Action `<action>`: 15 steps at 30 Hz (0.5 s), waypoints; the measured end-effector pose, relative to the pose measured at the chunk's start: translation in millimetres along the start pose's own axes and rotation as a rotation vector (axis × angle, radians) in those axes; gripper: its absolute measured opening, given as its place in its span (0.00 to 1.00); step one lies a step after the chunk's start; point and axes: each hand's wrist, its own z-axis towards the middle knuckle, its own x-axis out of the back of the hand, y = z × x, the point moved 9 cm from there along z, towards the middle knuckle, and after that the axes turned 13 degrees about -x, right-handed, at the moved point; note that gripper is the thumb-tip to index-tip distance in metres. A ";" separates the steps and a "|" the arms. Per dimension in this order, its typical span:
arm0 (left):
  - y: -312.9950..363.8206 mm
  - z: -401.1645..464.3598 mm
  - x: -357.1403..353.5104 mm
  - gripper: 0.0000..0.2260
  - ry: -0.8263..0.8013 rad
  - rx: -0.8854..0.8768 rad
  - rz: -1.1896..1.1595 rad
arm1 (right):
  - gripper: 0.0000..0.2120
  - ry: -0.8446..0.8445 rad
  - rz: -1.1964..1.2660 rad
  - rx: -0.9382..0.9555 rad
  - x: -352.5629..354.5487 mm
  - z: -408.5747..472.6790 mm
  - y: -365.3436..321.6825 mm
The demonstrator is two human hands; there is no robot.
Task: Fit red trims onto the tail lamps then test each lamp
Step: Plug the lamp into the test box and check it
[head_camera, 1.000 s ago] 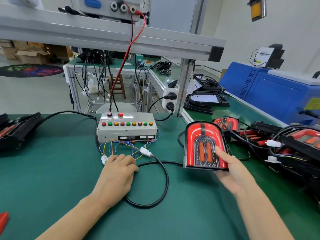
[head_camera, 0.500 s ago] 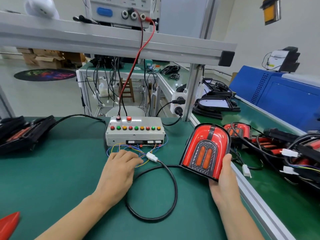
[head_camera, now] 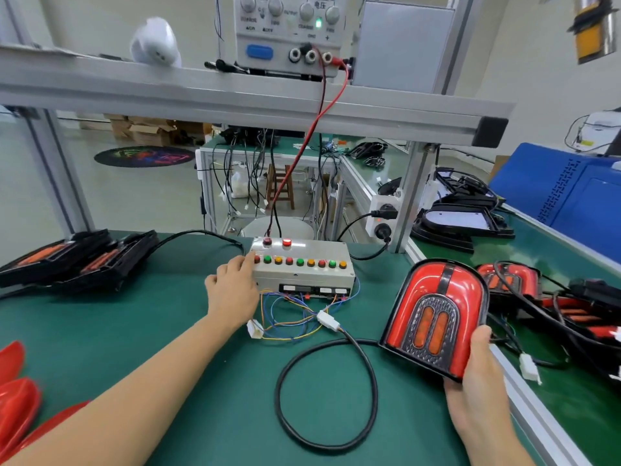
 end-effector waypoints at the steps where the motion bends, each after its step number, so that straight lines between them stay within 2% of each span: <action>1: -1.5 1.7 -0.1 0.26 -0.005 -0.002 0.032 | 0.18 -0.004 -0.006 0.000 -1.3 -0.4 0.1; 8: -6.2 6.3 4.9 0.31 0.061 -0.057 0.150 | 0.22 -0.004 0.013 -0.018 -3.7 -4.5 0.1; 15: -5.0 6.4 3.1 0.29 0.048 -0.091 0.183 | 0.22 0.003 0.076 -0.044 0.4 -4.0 -0.9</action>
